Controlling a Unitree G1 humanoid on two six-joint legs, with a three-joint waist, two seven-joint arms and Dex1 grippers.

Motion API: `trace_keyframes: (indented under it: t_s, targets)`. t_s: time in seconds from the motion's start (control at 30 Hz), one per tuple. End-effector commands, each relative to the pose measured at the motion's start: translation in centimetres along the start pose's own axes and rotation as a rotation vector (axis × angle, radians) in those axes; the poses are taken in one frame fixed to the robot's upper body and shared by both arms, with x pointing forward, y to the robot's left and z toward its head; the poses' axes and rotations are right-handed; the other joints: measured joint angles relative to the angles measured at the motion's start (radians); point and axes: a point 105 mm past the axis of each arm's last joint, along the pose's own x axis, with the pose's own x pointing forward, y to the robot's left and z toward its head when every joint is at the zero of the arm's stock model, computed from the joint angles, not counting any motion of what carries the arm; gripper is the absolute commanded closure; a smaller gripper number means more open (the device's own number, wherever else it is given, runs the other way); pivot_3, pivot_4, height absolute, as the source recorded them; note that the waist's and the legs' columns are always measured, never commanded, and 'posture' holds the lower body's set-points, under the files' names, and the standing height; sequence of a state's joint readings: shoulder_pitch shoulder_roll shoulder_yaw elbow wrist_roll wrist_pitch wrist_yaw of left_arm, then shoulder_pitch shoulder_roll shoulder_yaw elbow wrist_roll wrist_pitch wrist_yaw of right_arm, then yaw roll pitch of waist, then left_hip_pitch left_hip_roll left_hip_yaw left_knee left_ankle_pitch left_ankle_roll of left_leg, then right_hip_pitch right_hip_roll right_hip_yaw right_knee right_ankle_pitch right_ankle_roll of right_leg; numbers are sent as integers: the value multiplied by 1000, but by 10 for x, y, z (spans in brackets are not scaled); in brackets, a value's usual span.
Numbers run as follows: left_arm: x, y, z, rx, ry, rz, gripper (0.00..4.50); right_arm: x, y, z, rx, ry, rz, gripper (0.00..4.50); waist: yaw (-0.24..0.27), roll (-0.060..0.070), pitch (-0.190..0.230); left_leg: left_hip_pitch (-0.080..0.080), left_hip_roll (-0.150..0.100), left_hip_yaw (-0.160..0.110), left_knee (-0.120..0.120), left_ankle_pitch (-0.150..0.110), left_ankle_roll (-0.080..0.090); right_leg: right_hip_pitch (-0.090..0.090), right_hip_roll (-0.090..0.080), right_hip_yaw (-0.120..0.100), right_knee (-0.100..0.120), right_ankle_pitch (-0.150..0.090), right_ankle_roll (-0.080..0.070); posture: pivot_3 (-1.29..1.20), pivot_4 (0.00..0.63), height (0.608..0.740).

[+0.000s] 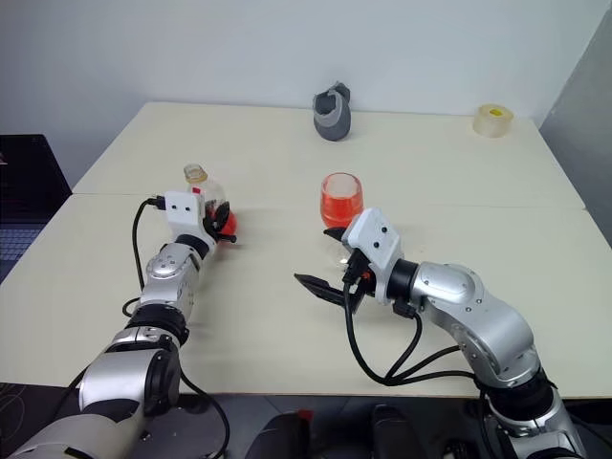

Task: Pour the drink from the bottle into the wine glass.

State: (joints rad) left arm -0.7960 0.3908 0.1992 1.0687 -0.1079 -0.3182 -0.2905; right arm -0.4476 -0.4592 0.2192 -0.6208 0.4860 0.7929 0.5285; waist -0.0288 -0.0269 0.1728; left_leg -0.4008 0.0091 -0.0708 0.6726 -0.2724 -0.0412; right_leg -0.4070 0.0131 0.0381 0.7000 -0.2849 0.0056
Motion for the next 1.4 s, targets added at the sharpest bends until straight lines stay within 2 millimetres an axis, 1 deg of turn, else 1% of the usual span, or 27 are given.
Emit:
trace_keyframes:
  t_s: [0.03,0.27,0.3,0.4,0.5,0.53,0.67,0.8,0.9,0.97,1.07,1.17,1.27,1.4]
  targets:
    - [-1,1,2,-42,-29,14,2333,-2,0,11,-35,-35,-5,0,0,0,0,0,0,0,0,0,0,0,0,0,0,0,0,0,150,740]
    - [-5,3,2,-64,-52,11,82,-5,3,12,-26,-38,0,0,0,0,0,0,0,0,0,0,0,0,0,0,0,0,0,0,150,740]
    - [-6,3,2,-68,-55,8,11,-6,3,12,-23,-43,-4,0,-1,0,0,0,0,0,0,0,0,0,0,0,0,0,0,0,150,740]
    - [-9,4,2,-72,-62,6,11,-6,3,13,-13,-58,-17,0,-2,0,0,0,1,0,-1,0,0,0,0,0,0,0,0,0,150,740]
    - [-16,7,3,-47,-75,0,11,-10,1,15,6,-86,-58,0,-2,0,0,0,1,0,-1,0,0,0,0,0,0,0,0,0,150,740]
    - [-20,8,4,-45,-81,0,11,-13,0,15,13,-93,-72,0,-3,0,0,0,1,0,-1,0,0,0,0,0,0,0,0,0,150,740]
    - [-47,12,16,9,-120,6,11,-21,-1,5,74,-91,-154,0,-3,0,-1,1,2,0,-3,0,0,0,0,1,0,0,0,0,150,740]
    - [-78,3,26,35,-119,-18,11,-28,-5,-15,87,-65,-249,0,0,-1,-2,1,2,0,-3,0,0,0,0,1,0,0,0,0,150,740]
    - [-100,-1,24,37,-78,-9,11,-42,-20,-33,88,-88,-401,0,5,-2,-4,2,1,0,-3,0,0,2,-1,1,-2,0,0,0,150,740]
    - [-110,-6,23,53,-64,-6,11,-52,-32,-45,71,-105,-521,0,5,-2,-5,2,1,0,-3,0,0,3,-1,1,-2,0,0,0,150,740]
    - [-115,-17,21,43,-44,-12,11,-63,-50,-70,70,-97,-686,0,5,-2,-5,3,0,0,-4,0,0,3,-1,2,-2,0,0,0,150,740]
    - [-116,-26,22,26,-50,-30,11,-69,-60,-94,49,-74,-767,0,4,-2,-5,5,0,2,-5,0,0,3,-1,3,-2,0,0,0,150,740]
    - [-117,-30,22,25,-60,-28,11,-76,-69,-107,76,-86,-824,0,2,-2,-5,6,1,4,-7,0,0,3,-1,4,-2,0,0,0,150,740]
    - [-121,-32,22,27,-74,-30,11,-81,-76,-115,82,-94,-847,0,2,-2,-5,8,1,5,-8,0,0,3,0,6,-2,0,0,0,150,740]
